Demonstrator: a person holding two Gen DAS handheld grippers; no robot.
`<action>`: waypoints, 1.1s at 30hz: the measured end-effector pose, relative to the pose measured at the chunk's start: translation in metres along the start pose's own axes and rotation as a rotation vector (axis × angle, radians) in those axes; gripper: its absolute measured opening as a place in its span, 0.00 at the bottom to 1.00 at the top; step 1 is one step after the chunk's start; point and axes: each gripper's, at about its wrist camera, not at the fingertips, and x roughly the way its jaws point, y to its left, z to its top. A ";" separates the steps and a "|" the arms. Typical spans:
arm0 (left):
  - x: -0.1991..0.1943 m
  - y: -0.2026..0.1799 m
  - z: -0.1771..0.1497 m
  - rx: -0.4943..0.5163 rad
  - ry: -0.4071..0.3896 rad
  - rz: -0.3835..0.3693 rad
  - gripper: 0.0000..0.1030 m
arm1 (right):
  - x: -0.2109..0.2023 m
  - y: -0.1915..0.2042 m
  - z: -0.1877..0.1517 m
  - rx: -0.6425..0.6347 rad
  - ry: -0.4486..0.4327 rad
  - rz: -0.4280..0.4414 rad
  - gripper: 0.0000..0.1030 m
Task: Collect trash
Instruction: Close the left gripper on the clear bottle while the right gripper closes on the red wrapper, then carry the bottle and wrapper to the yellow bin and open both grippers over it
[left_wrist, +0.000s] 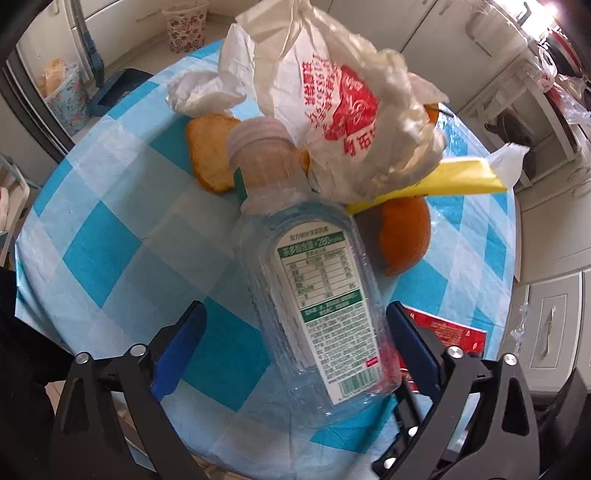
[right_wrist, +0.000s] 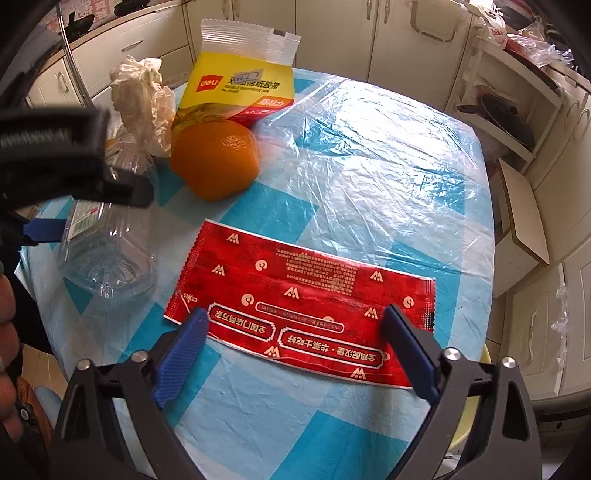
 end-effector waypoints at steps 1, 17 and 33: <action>0.002 0.002 -0.001 0.010 0.002 -0.006 0.81 | -0.001 -0.001 0.000 -0.002 -0.004 0.001 0.75; -0.020 0.058 -0.012 0.260 -0.001 0.058 0.51 | -0.026 -0.029 0.010 0.116 -0.088 0.060 0.94; -0.019 0.054 -0.024 0.313 -0.024 0.076 0.52 | 0.001 0.005 0.013 0.029 -0.056 0.037 0.18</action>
